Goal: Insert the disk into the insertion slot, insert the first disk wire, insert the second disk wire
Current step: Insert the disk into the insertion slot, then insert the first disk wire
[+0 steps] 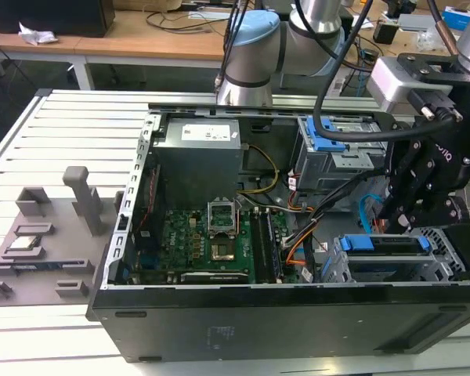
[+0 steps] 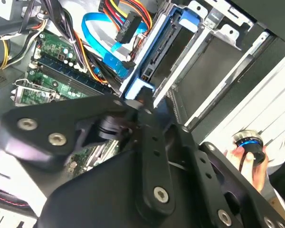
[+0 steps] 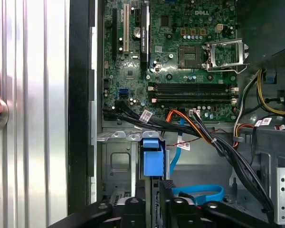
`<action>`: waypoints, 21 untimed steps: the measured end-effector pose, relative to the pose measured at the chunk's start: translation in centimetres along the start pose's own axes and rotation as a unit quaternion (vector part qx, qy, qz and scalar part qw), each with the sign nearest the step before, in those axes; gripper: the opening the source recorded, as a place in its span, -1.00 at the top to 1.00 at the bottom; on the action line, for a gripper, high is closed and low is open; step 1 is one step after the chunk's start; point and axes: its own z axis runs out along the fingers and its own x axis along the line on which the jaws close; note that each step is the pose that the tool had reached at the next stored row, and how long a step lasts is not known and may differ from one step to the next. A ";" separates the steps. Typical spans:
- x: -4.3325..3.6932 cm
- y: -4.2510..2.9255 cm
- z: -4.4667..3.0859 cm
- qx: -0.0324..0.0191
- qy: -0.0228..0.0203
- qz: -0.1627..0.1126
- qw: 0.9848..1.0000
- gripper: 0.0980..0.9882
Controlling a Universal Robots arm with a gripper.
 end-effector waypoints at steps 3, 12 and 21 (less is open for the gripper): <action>0.00 0.00 0.01 0.000 0.000 0.000 1.000 0.98; -1.27 -2.44 0.49 0.000 0.002 0.000 1.000 0.98; -5.47 -2.75 0.53 0.000 0.005 0.000 1.000 0.98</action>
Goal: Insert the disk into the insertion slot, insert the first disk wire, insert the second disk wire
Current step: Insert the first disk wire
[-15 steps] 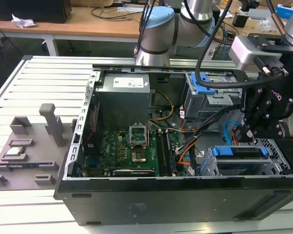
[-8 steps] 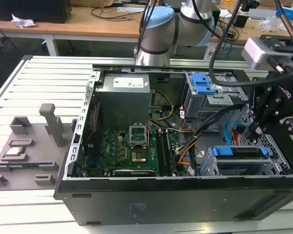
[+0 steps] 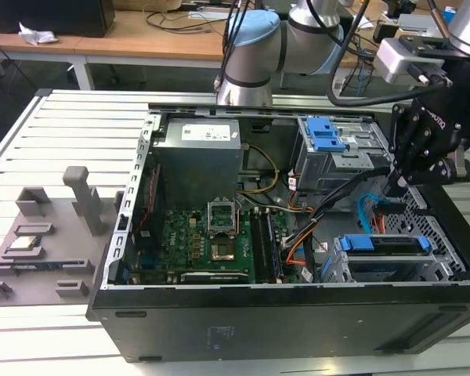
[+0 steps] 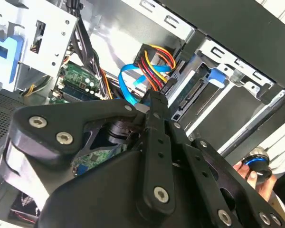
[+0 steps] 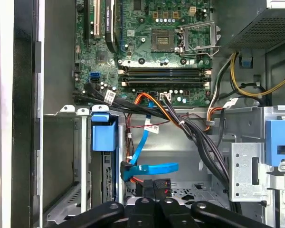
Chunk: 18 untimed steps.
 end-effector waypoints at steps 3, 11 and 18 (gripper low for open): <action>-0.09 0.00 -0.01 0.000 0.000 0.000 1.000 0.69; -0.09 -0.29 0.35 0.000 0.019 0.001 1.000 0.41; -0.11 -0.77 1.63 0.001 0.029 0.001 1.000 0.41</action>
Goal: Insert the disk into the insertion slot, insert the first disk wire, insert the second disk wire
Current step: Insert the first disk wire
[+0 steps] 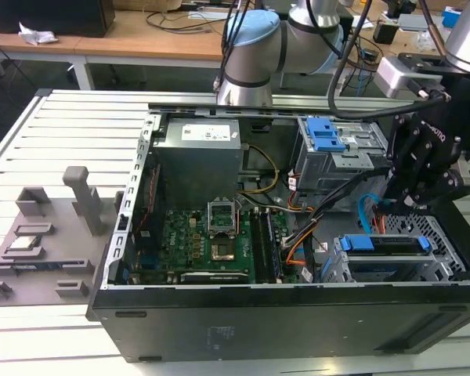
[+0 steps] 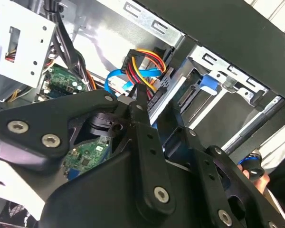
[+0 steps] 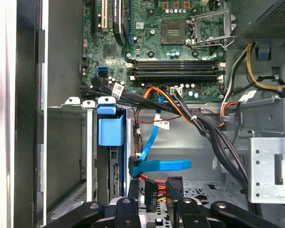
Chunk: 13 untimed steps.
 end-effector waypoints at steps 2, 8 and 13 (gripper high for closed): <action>0.00 0.00 0.06 0.000 0.002 0.000 1.000 0.41; 0.00 0.00 0.06 0.000 0.004 0.000 1.000 0.59; 0.47 -0.02 0.09 0.000 0.004 0.000 1.000 0.84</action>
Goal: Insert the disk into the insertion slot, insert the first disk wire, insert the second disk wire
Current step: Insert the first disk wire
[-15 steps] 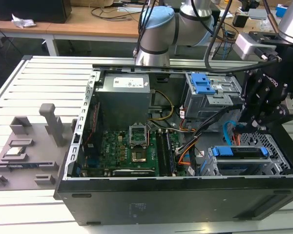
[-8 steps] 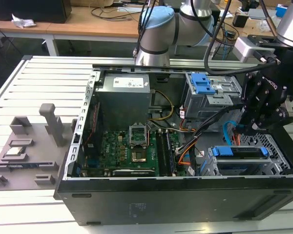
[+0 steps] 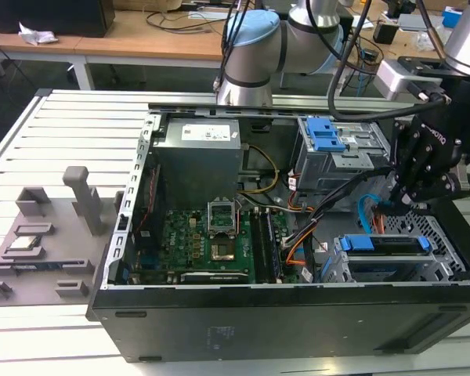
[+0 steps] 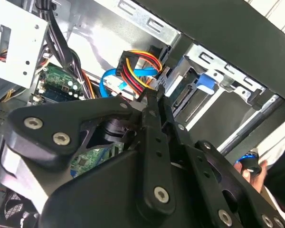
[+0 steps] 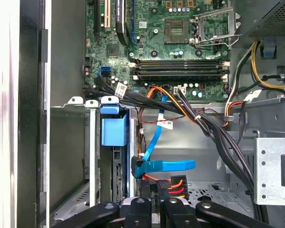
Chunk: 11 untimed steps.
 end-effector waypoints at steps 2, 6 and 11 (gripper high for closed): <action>0.99 -0.02 0.12 0.000 0.000 0.000 1.000 0.84; 2.33 -0.06 0.33 0.000 0.000 0.000 1.000 0.84; 2.49 -0.54 0.97 0.000 0.000 0.003 1.000 0.84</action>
